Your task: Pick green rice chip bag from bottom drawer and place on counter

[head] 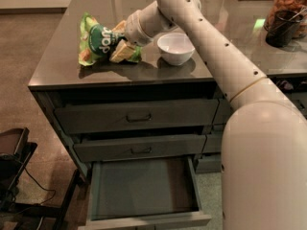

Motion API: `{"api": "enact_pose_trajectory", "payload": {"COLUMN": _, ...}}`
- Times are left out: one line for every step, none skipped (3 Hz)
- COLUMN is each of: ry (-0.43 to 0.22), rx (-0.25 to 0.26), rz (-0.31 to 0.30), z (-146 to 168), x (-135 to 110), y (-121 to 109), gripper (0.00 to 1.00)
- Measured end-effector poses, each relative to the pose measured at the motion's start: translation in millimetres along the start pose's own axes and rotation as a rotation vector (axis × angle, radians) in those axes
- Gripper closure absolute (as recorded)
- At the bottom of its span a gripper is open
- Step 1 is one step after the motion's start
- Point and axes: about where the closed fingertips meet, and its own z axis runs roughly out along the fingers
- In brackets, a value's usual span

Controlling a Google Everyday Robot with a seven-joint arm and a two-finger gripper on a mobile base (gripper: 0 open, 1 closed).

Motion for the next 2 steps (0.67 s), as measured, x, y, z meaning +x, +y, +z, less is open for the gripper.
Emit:
{"api": "enact_pose_trajectory", "payload": {"ry": 0.000, "rx": 0.000, "rz": 0.000, "z": 0.2, "x": 0.0, "y": 0.1, "gripper": 0.00}}
{"api": "enact_pose_trajectory", "payload": {"ry": 0.000, "rx": 0.000, "rz": 0.000, "z": 0.2, "x": 0.0, "y": 0.1, "gripper": 0.00}}
